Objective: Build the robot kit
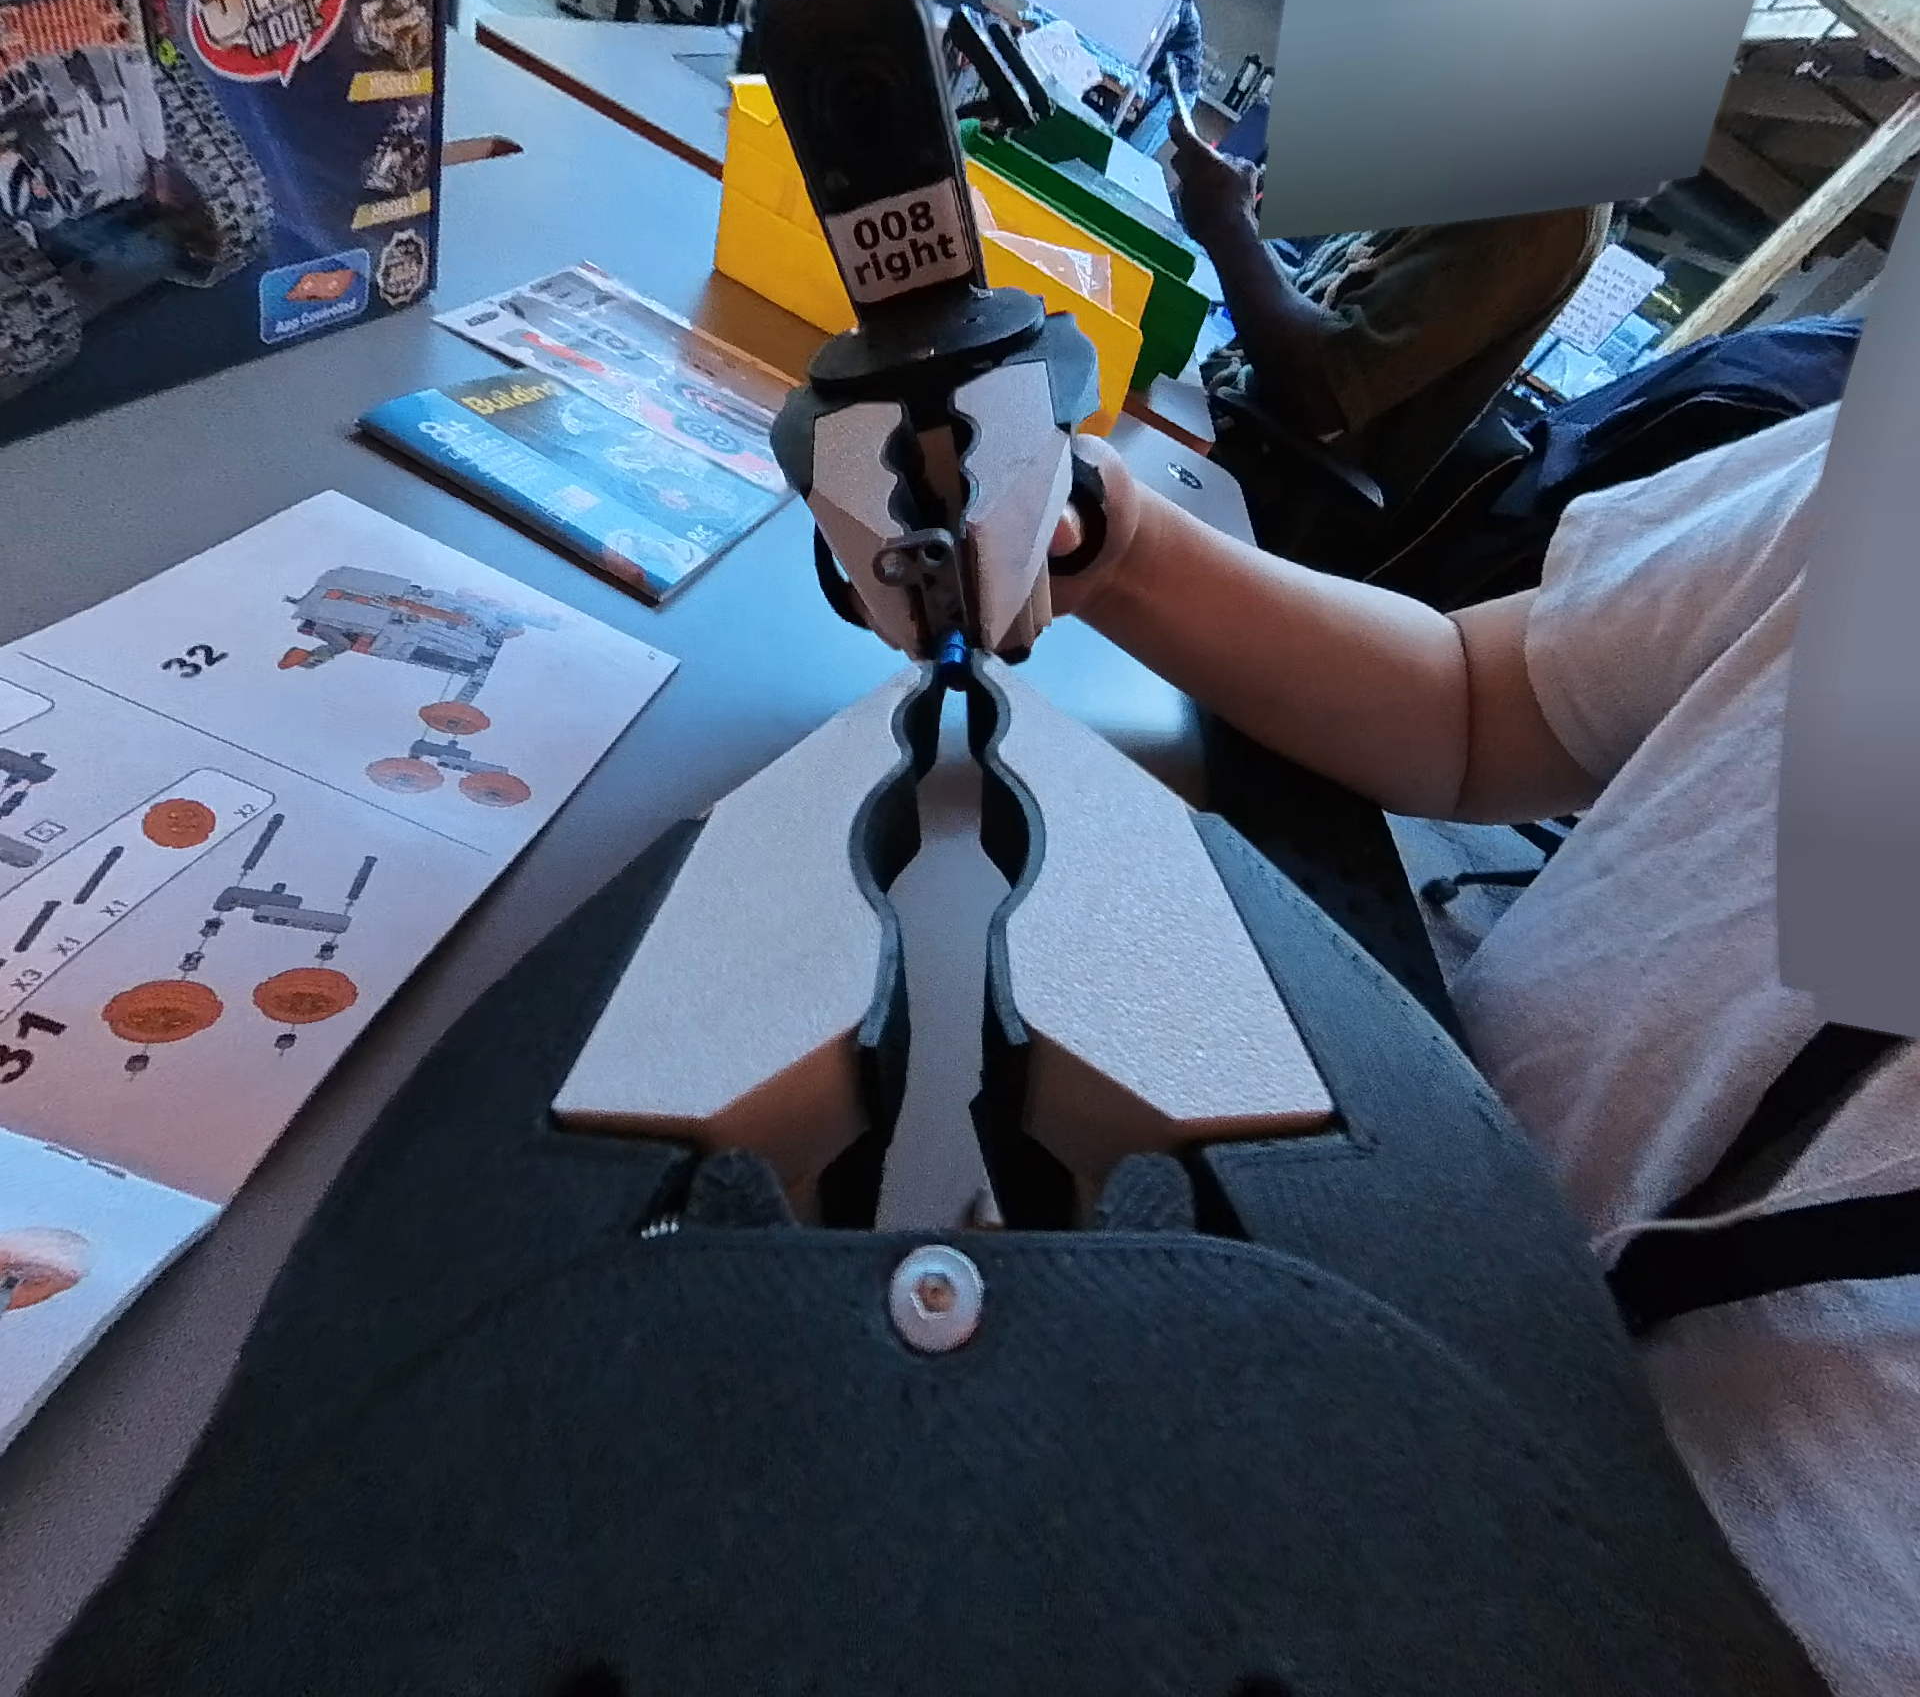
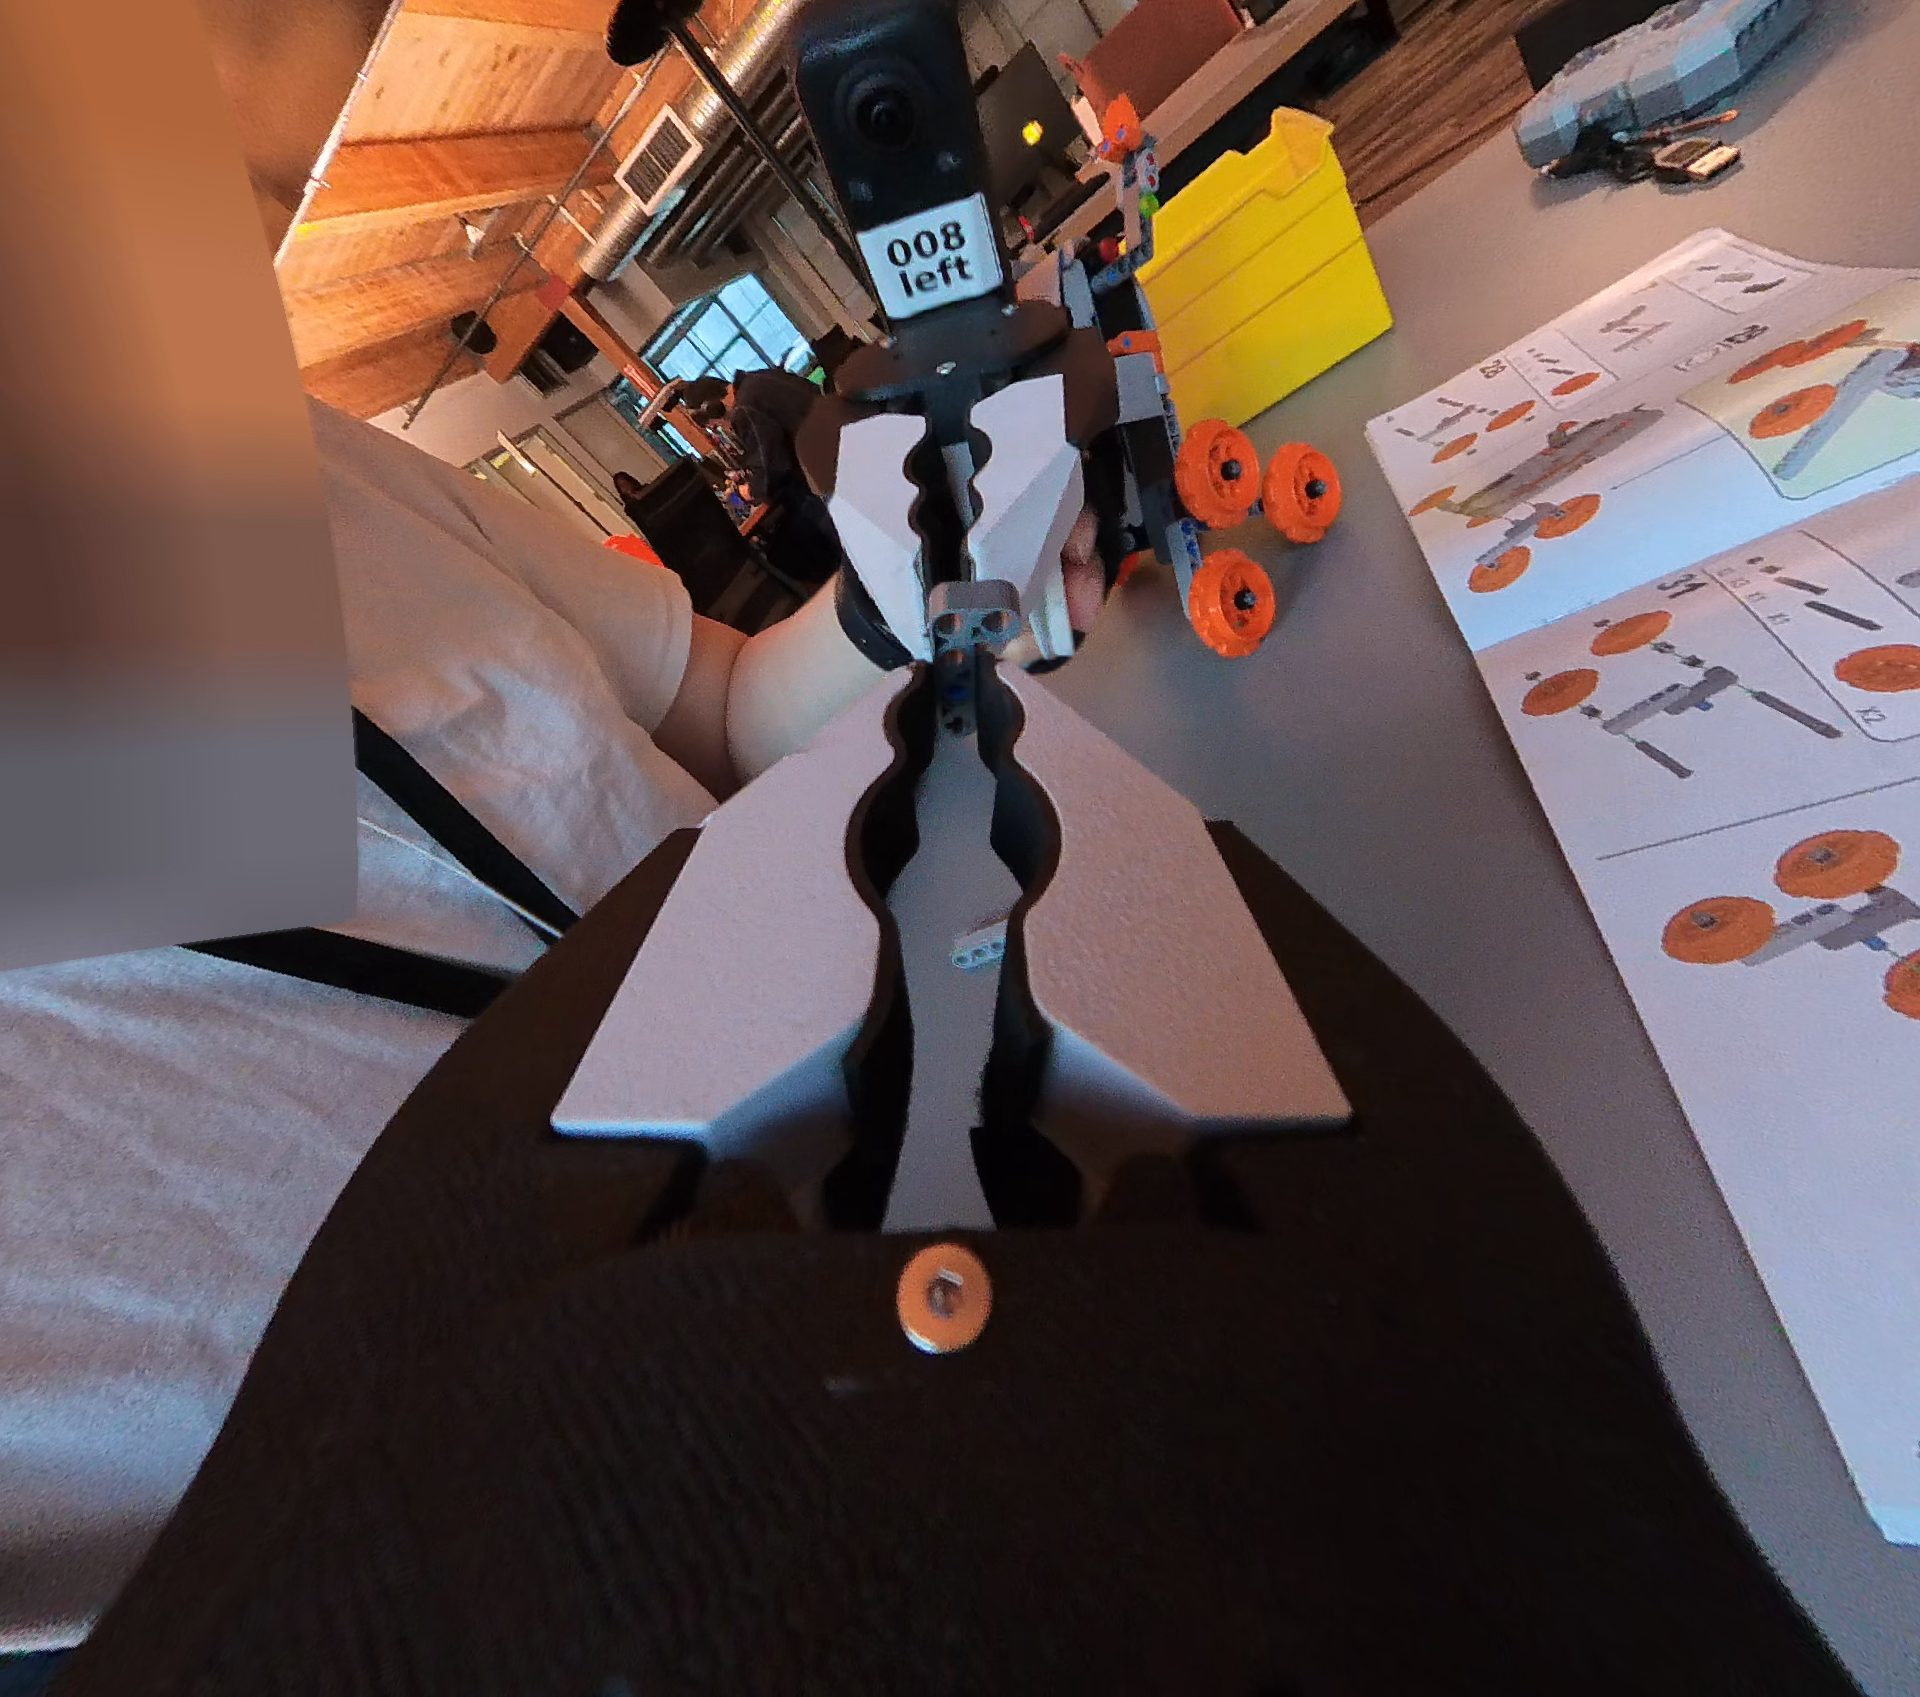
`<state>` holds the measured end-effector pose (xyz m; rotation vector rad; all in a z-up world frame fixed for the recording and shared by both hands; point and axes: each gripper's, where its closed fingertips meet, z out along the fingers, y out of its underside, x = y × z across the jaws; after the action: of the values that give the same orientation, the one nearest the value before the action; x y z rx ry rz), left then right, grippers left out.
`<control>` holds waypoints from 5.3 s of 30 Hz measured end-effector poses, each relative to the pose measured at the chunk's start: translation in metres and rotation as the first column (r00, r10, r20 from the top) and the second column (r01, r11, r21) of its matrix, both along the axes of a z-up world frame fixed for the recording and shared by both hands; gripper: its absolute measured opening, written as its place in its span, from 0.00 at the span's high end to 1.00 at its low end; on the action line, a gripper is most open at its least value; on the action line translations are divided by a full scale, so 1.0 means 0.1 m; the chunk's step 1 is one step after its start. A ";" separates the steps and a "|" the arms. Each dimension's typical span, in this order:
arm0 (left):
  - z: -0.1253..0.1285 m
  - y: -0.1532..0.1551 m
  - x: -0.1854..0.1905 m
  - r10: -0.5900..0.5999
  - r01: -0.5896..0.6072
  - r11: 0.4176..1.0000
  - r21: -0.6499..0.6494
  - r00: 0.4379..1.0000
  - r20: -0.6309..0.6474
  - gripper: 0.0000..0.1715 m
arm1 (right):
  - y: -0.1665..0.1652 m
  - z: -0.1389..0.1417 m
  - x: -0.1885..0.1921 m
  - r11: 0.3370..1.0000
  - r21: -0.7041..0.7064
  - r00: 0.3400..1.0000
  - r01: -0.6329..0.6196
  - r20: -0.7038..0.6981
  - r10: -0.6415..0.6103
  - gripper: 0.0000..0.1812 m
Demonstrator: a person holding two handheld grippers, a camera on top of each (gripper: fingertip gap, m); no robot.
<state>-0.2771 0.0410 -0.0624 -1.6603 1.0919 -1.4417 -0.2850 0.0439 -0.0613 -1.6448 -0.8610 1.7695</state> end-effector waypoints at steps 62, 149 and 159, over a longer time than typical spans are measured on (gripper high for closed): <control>0.04 0.45 -0.04 0.554 -0.319 0.554 0.769 0.831 -0.054 0.86 | 0.40 0.09 -0.10 0.926 -0.265 0.929 0.267 -0.186 -0.321 0.97; -0.21 -0.37 0.08 -0.133 0.165 0.935 0.315 0.984 -0.121 0.86 | -0.44 -0.24 0.09 0.881 0.423 0.958 -0.212 0.268 0.102 0.96; -0.19 -0.26 0.13 -0.054 0.075 0.935 0.346 0.996 -0.071 0.87 | -0.32 -0.23 0.13 0.878 0.451 0.959 -0.161 0.281 0.032 0.96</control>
<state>-0.2642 0.0154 -0.0818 -1.4320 1.3597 -1.1610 -0.2721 0.0117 -0.0841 -1.5398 -1.3966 1.2698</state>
